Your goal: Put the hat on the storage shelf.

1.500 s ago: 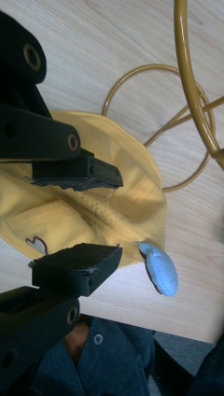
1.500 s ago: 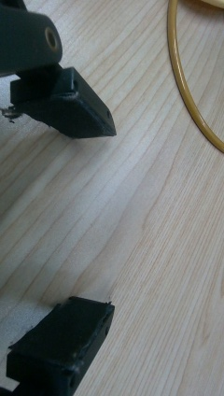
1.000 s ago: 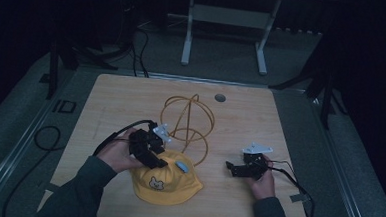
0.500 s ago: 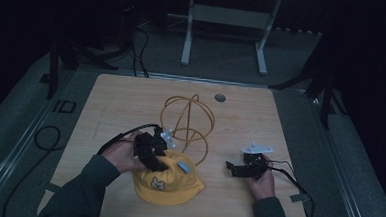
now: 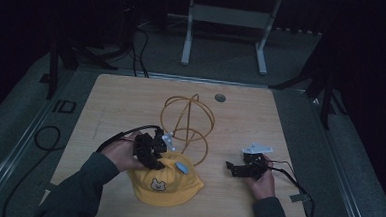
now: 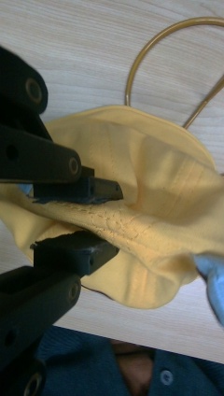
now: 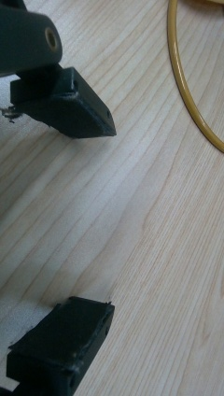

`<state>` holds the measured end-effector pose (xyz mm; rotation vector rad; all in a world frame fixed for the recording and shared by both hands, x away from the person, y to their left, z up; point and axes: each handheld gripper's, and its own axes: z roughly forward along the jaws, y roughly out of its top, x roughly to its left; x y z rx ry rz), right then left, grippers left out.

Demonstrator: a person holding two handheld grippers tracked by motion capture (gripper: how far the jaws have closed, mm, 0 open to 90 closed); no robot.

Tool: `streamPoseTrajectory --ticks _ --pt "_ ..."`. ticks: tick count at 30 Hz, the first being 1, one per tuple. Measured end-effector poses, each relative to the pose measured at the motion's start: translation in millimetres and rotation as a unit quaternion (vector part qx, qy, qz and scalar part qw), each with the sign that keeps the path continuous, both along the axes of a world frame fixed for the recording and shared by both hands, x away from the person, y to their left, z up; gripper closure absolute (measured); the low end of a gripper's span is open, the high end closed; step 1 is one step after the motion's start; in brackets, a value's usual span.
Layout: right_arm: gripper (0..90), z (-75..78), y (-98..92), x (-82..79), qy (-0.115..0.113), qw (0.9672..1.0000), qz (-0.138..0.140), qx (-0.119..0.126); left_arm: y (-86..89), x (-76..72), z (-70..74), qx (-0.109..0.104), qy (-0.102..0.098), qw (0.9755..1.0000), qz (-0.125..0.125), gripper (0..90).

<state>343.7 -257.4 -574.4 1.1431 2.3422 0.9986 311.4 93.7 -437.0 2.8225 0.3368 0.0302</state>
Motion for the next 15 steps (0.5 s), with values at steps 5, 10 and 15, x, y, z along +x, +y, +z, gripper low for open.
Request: streamPoseTrajectory --ticks 5,10,15 --pt "12.6 0.0 0.0 0.0 0.000 1.0000 0.000 0.000 3.3 -1.6 2.6 0.018 -0.007 0.9998 0.005 81.4" --pt "12.6 0.0 0.0 0.0 0.000 1.0000 0.000 0.000 10.4 -2.8 8.3 0.024 -0.008 0.9996 0.013 82.5" --pt "12.6 0.0 0.0 0.0 0.000 1.0000 0.000 0.000 19.3 -2.1 13.8 0.020 -0.014 0.9992 0.031 82.5"
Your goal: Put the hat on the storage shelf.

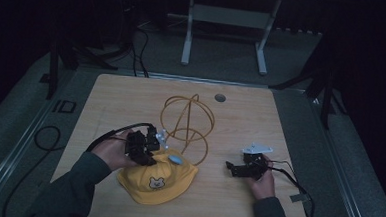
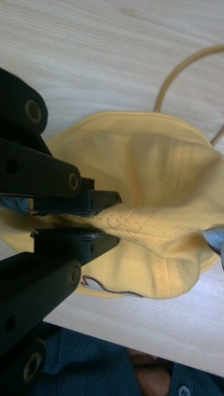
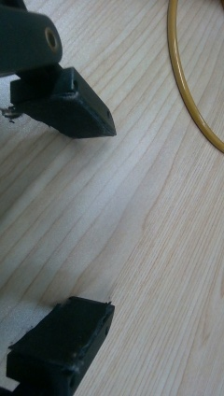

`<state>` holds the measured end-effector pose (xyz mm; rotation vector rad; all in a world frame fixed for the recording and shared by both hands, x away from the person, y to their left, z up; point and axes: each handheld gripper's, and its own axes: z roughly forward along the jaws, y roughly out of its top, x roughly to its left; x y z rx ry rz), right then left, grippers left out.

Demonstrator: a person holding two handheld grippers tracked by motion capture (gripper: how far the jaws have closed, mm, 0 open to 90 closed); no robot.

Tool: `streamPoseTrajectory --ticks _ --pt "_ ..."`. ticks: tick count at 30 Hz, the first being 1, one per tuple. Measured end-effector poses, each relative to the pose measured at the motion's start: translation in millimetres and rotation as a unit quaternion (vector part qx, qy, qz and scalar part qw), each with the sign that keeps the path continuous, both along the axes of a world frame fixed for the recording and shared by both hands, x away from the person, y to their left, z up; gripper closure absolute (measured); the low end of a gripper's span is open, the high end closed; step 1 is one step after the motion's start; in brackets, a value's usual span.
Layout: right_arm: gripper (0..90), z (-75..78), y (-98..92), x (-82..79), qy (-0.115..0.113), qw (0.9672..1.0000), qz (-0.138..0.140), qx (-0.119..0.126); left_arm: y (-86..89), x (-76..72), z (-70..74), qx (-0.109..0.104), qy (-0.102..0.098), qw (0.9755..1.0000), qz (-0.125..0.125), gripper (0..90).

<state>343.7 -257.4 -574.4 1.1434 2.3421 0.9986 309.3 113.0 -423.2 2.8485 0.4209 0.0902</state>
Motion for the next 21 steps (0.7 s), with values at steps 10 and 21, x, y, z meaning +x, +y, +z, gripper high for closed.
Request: streamPoseTrajectory --ticks 10,21 --pt "12.6 0.0 0.0 0.0 0.000 1.0000 0.000 0.000 20.1 4.5 7.5 0.007 -0.011 0.9990 0.043 82.5" --pt "12.6 0.1 0.1 -0.1 0.001 1.0000 -0.001 0.001 51.7 13.3 20.5 -0.005 -0.026 0.9952 0.095 82.4"
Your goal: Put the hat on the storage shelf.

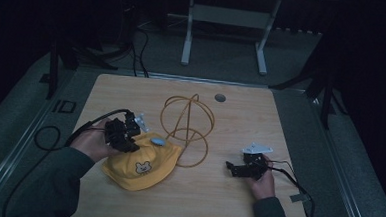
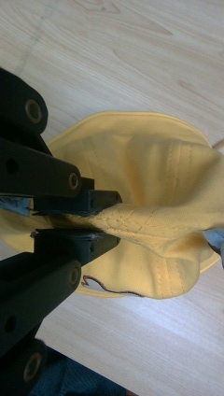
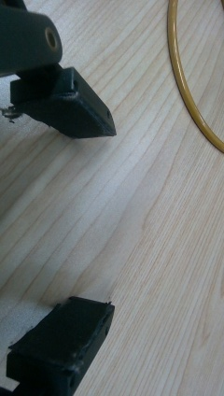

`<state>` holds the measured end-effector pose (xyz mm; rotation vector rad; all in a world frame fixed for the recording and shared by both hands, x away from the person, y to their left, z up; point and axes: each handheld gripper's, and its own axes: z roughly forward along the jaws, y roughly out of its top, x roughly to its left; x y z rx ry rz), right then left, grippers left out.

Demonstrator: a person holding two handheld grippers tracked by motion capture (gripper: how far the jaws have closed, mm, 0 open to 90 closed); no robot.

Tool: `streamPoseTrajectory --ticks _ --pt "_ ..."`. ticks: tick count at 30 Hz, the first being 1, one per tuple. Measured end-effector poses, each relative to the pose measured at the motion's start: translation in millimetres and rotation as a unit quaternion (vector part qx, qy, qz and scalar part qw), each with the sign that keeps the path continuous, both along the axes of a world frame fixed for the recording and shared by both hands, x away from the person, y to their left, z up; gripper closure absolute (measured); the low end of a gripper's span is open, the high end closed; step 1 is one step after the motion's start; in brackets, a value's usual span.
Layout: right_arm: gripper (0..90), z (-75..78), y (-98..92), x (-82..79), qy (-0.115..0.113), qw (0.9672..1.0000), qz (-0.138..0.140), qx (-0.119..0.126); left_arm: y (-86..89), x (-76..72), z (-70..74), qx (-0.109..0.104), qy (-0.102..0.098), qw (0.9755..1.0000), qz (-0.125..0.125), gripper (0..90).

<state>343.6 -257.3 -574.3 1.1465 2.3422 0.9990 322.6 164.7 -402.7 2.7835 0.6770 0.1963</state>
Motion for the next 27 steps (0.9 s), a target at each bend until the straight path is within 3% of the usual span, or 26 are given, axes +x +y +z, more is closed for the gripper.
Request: streamPoseTrajectory --ticks 13,27 --pt "12.6 -0.1 0.1 0.1 -0.001 1.0000 0.000 0.001 28.3 7.1 6.5 -0.018 -0.011 0.9987 0.046 82.5" --pt "12.6 0.1 0.1 -0.1 0.001 1.0000 -0.001 0.001 46.4 10.9 23.1 -0.031 -0.018 0.9972 0.066 82.4"
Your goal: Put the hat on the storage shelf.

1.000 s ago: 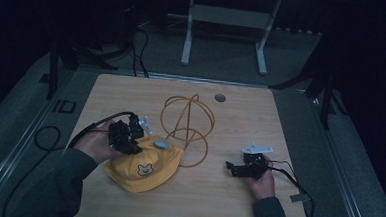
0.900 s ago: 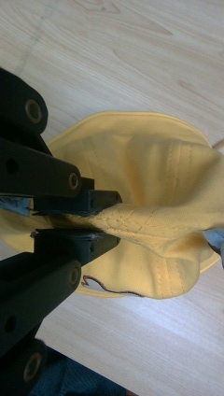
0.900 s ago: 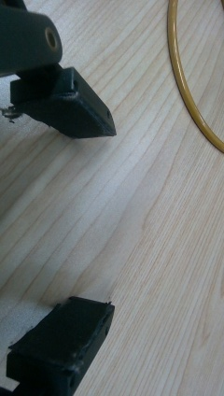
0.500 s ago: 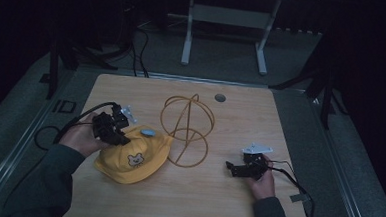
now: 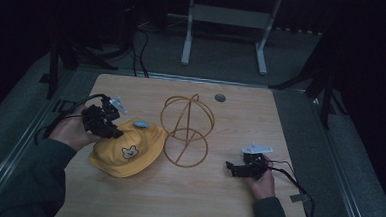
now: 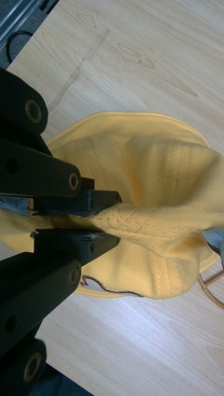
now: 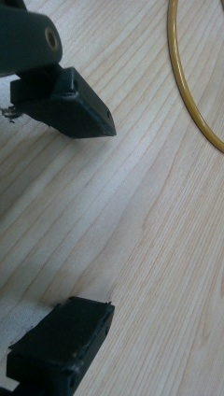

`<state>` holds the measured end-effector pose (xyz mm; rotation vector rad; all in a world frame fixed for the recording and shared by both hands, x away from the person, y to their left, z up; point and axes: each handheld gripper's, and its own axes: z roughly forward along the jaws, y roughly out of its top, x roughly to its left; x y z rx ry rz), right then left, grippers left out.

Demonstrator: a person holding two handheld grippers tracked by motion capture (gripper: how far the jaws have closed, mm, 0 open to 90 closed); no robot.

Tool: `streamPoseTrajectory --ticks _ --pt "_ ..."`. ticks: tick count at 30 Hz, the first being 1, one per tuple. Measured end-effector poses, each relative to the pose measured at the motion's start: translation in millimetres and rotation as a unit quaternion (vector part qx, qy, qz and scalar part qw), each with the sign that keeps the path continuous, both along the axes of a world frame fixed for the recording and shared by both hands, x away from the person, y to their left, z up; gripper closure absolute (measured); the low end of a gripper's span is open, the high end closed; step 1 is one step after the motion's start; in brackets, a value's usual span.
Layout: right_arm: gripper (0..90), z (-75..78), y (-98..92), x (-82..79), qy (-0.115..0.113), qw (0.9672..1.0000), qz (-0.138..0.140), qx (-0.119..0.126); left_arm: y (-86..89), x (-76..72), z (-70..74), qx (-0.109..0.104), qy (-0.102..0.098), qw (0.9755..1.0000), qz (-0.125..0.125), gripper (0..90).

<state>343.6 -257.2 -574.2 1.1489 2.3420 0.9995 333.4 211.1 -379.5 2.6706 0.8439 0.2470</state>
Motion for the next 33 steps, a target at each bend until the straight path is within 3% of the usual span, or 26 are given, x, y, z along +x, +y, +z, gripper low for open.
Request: streamPoseTrajectory --ticks 5,11,33 --pt "12.7 0.0 0.0 0.0 0.000 1.0000 0.000 0.000 7.4 1.5 8.9 -0.008 -0.009 0.9998 0.016 82.4" --pt "12.6 0.0 0.0 0.0 0.000 1.0000 0.000 0.000 7.9 3.2 17.4 -0.014 -0.018 0.9996 0.016 82.5" --pt "12.6 -0.1 -0.1 0.1 -0.001 1.0000 0.001 0.000 4.0 17.0 38.3 -0.009 -0.041 0.9986 0.032 82.5"
